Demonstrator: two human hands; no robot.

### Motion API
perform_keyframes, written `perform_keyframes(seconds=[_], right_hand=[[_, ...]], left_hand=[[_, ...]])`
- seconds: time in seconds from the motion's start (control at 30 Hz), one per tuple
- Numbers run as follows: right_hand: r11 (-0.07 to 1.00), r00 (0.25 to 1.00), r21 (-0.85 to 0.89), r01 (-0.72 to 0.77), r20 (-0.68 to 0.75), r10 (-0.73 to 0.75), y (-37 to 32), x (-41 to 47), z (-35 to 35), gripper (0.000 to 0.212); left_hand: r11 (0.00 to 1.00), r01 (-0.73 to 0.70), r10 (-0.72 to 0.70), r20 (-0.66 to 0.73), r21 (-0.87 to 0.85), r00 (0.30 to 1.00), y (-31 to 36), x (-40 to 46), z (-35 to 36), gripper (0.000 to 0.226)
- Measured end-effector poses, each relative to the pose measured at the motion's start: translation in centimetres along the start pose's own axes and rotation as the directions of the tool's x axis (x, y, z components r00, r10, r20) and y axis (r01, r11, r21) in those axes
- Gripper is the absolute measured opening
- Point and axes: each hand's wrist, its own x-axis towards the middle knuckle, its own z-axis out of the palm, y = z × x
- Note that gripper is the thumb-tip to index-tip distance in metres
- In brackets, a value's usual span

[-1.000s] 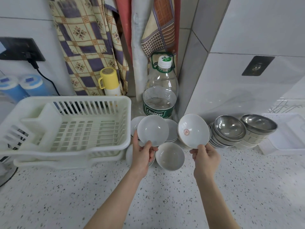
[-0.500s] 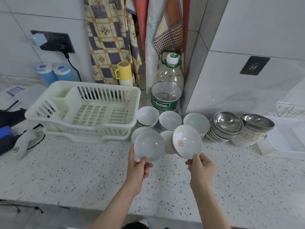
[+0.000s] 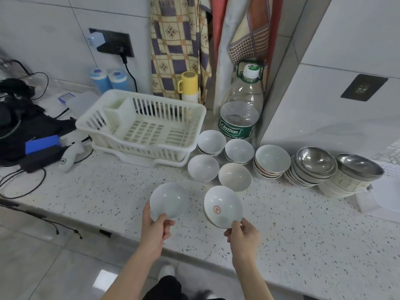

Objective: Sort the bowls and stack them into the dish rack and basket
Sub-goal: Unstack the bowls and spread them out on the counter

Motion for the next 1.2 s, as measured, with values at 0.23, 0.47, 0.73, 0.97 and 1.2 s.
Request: perform_keyframes(seconds=[0.23, 0.47, 0.73, 0.97, 1.2], right_hand=[[0.998, 0.997, -0.042, 0.035, 0.064, -0.032, 0.1, 0.0, 5.9, 0.034], [0.994, 0.997, -0.112, 0.014, 0.079, -0.005, 0.3, 0.0, 13.4, 0.034], [0.995, 0.999, -0.096, -0.035, 0.036, 0.038, 0.1, 0.4, 18.3, 0.036], [0.988, 0.999, -0.152, -0.034, -0.022, 0.031, -0.4, 1.0, 20.5, 0.039], [0.983, 0.999, -0.178, -0.038, -0.043, 0.030, -0.2, 1.5, 21.1, 0.039]], left_hand=[[0.999, -0.023, 0.024, -0.006, 0.043, 1.000, 3.3, 5.4, -4.4, 0.065], [0.986, -0.036, 0.024, 0.072, 0.163, 0.997, 6.9, 10.5, -8.7, 0.064], [0.974, -0.027, -0.006, 0.145, 0.224, 0.989, 8.0, 14.3, -11.0, 0.064], [0.973, -0.035, -0.013, 0.207, 0.230, 0.978, 8.7, 16.0, -11.4, 0.064], [0.976, 0.000, -0.046, 0.208, 0.219, 0.977, 8.8, 16.8, -11.8, 0.059]])
